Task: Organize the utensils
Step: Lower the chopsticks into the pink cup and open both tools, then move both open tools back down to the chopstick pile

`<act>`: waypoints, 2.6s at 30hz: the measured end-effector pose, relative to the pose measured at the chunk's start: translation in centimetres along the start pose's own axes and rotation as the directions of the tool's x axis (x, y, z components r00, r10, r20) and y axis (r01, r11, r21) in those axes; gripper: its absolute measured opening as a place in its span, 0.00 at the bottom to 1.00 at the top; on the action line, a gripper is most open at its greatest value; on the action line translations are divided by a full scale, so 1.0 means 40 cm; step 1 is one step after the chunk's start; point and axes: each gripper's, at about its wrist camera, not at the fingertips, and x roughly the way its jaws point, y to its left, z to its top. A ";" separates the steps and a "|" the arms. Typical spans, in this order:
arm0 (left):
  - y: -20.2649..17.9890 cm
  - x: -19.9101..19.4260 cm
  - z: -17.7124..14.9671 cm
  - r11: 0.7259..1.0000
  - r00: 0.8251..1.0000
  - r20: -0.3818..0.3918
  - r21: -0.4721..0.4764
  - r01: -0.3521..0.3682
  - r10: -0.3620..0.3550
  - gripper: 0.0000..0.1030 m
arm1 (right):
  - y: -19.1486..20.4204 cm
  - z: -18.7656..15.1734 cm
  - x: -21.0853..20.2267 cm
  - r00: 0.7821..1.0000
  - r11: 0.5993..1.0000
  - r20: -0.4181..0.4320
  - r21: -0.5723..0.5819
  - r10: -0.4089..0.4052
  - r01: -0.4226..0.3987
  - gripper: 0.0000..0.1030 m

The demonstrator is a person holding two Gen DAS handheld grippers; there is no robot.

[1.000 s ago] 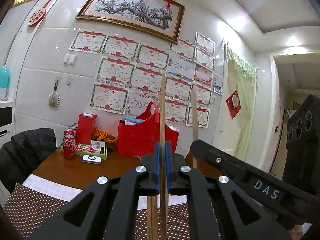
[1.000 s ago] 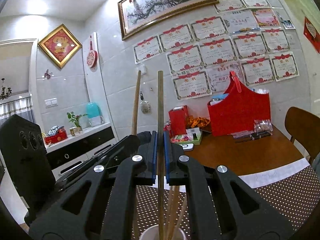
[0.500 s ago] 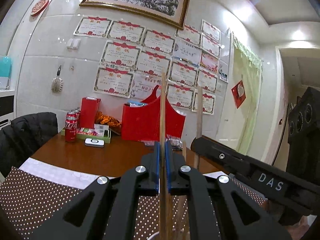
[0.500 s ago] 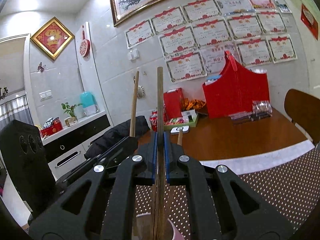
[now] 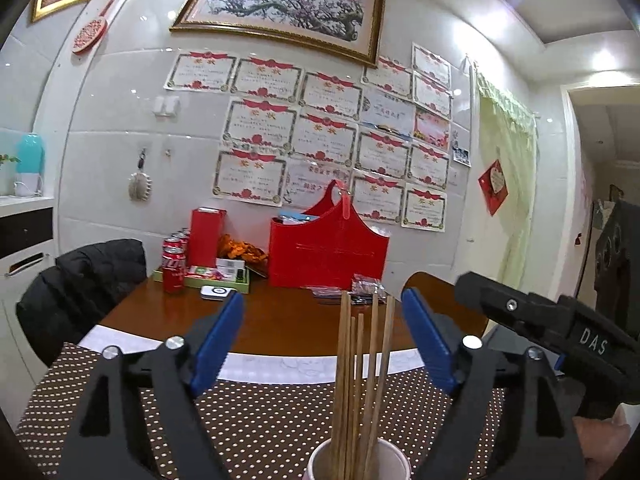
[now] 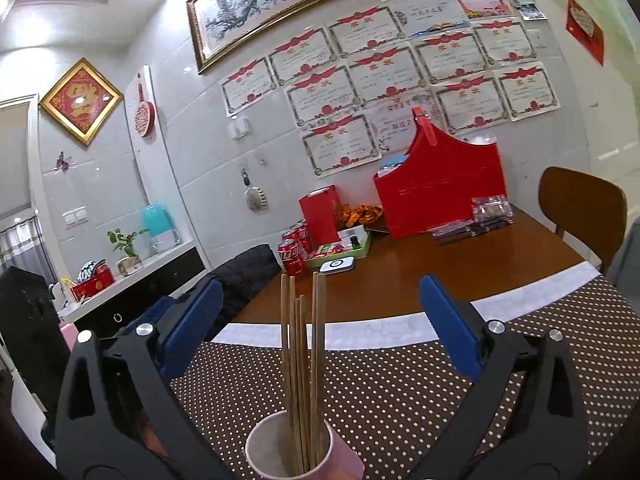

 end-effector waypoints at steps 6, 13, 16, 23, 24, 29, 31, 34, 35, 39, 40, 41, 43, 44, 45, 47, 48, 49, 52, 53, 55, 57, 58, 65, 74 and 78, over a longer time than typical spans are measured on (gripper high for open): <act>-0.024 -0.060 0.019 0.993 0.993 -0.068 0.062 -0.097 0.101 0.87 | 0.011 -0.003 -0.058 0.998 0.999 -0.033 -0.010 -0.048 0.047 0.94; -0.039 -0.165 0.013 0.985 0.982 -0.108 0.090 -0.146 0.156 0.88 | 0.037 -0.041 -0.149 0.991 0.996 -0.095 -0.032 -0.091 0.088 0.94; -0.048 -0.215 0.009 0.984 0.980 -0.122 0.098 -0.147 0.159 0.88 | 0.046 -0.056 -0.192 0.986 0.994 -0.127 -0.034 -0.105 0.101 0.94; -0.069 -0.308 -0.016 0.977 0.966 -0.178 0.127 -0.169 0.190 0.88 | 0.071 -0.093 -0.290 0.974 0.989 -0.178 -0.065 -0.140 0.130 0.94; -0.073 -0.317 -0.022 0.977 0.963 -0.186 0.131 -0.171 0.194 0.88 | 0.075 -0.099 -0.303 0.971 0.988 -0.186 -0.072 -0.147 0.136 0.94; -0.072 -0.357 -0.062 0.973 0.944 -0.250 0.134 -0.186 0.215 0.88 | 0.084 -0.136 -0.349 0.957 0.984 -0.234 -0.089 -0.172 0.155 0.94; -0.065 -0.372 -0.082 0.976 0.938 -0.275 0.115 -0.187 0.212 0.88 | 0.085 -0.157 -0.364 0.950 0.982 -0.255 -0.095 -0.180 0.161 0.94; -0.058 -0.388 -0.100 0.976 0.931 -0.298 0.102 -0.190 0.213 0.88 | 0.080 -0.181 -0.382 0.943 0.982 -0.278 -0.087 -0.184 0.166 0.94; -0.058 -0.394 -0.104 0.976 0.929 -0.302 0.101 -0.193 0.214 0.88 | 0.078 -0.187 -0.386 0.941 0.982 -0.283 -0.083 -0.185 0.168 0.94; -0.054 -0.414 -0.120 0.973 0.921 -0.314 0.100 -0.207 0.228 0.88 | 0.078 -0.205 -0.407 0.937 0.980 -0.290 -0.076 -0.196 0.181 0.94; -0.052 -0.419 -0.126 0.972 0.918 -0.321 0.099 -0.213 0.234 0.88 | 0.079 -0.208 -0.409 0.936 0.980 -0.292 -0.075 -0.199 0.185 0.94; -0.051 -0.423 -0.132 0.971 0.913 -0.331 0.099 -0.216 0.237 0.88 | 0.081 -0.212 -0.413 0.935 0.980 -0.294 -0.075 -0.199 0.185 0.94; -0.052 -0.426 -0.143 0.970 0.905 -0.349 0.102 -0.220 0.242 0.88 | 0.083 -0.220 -0.419 0.932 0.979 -0.301 -0.077 -0.201 0.187 0.94; -0.053 -0.428 -0.154 0.970 0.900 -0.360 0.104 -0.221 0.244 0.88 | 0.083 -0.225 -0.421 0.930 0.979 -0.306 -0.078 -0.202 0.188 0.94; -0.052 -0.429 -0.165 0.969 0.895 -0.372 0.107 -0.222 0.246 0.88 | 0.082 -0.235 -0.423 0.927 0.979 -0.314 -0.077 -0.203 0.188 0.94; -0.051 -0.429 -0.187 0.969 0.885 -0.395 0.109 -0.221 0.246 0.88 | 0.080 -0.248 -0.422 0.922 0.980 -0.330 -0.074 -0.201 0.187 0.94; -0.051 -0.426 -0.192 0.969 0.881 -0.404 0.110 -0.221 0.246 0.88 | 0.078 -0.255 -0.422 0.919 0.979 -0.338 -0.076 -0.204 0.190 0.94; -0.050 -0.423 -0.205 0.970 0.874 -0.422 0.109 -0.216 0.242 0.88 | 0.074 -0.262 -0.421 0.915 0.978 -0.346 -0.075 -0.207 0.193 0.94; -0.047 -0.410 -0.243 0.970 0.846 -0.475 0.122 -0.211 0.244 0.88 | 0.066 -0.272 -0.418 0.911 0.977 -0.355 -0.069 -0.212 0.200 0.94; -0.046 -0.402 -0.258 0.970 0.834 -0.496 0.126 -0.207 0.242 0.88 | 0.065 -0.275 -0.418 0.909 0.977 -0.357 -0.069 -0.214 0.202 0.94; -0.044 -0.391 -0.285 0.971 0.811 -0.533 0.131 -0.201 0.239 0.88 | 0.061 -0.283 -0.414 0.905 0.977 -0.366 -0.069 -0.215 0.204 0.94; -0.041 -0.376 -0.321 0.968 0.782 -0.571 0.147 -0.202 0.249 0.88 | 0.055 -0.294 -0.411 0.900 0.976 -0.377 -0.067 -0.218 0.209 0.94; -0.041 -0.371 -0.334 0.968 0.772 -0.584 0.155 -0.200 0.253 0.88 | 0.050 -0.299 -0.411 0.898 0.975 -0.382 -0.065 -0.220 0.211 0.94; -0.042 -0.338 -0.420 0.967 0.700 -0.667 0.192 -0.167 0.254 0.88 | 0.032 -0.322 -0.400 0.885 0.975 -0.411 -0.051 -0.219 0.218 0.94; -0.051 -0.305 -0.488 0.967 0.636 -0.729 0.210 -0.144 0.253 0.88 | 0.028 -0.345 -0.389 0.875 0.975 -0.434 -0.047 -0.216 0.218 0.94; -0.050 -0.297 -0.489 0.969 0.635 -0.732 0.201 -0.146 0.248 0.88 | 0.024 -0.348 -0.384 0.870 0.974 -0.441 -0.047 -0.220 0.223 0.94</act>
